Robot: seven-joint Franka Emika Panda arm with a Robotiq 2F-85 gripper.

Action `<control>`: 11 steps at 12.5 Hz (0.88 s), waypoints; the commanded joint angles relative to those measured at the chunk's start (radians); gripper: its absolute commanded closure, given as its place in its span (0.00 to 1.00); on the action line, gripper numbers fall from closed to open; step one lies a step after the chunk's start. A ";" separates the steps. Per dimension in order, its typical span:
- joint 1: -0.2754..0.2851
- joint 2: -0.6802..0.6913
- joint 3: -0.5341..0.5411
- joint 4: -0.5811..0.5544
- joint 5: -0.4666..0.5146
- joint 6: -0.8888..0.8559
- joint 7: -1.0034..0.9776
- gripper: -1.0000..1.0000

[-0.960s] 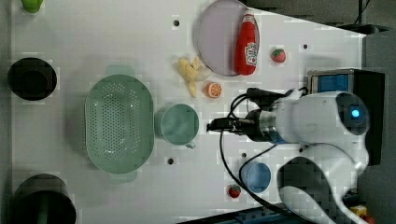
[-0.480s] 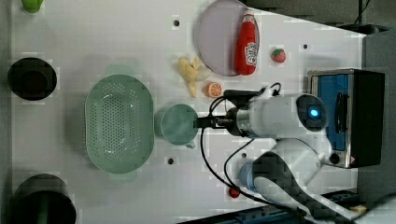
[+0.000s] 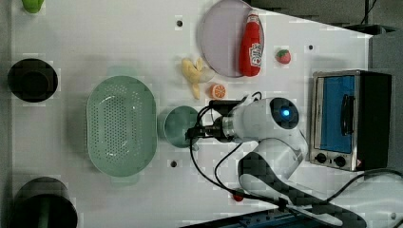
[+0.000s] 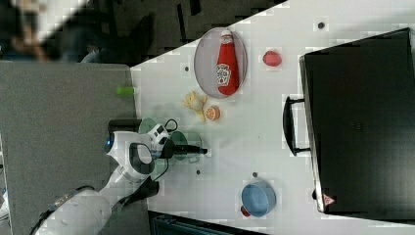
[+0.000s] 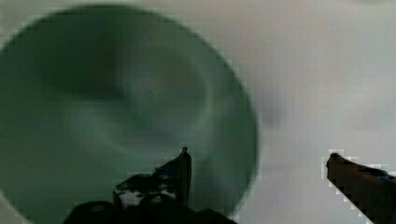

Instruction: Drag mug left to right.

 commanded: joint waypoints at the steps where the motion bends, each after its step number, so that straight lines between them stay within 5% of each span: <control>1: 0.011 -0.006 0.007 0.015 -0.027 0.042 0.022 0.16; 6: 0.007 0.007 0.001 0.015 -0.027 0.077 0.022 0.76; 11: -0.036 -0.011 -0.017 0.000 -0.027 0.075 0.004 0.82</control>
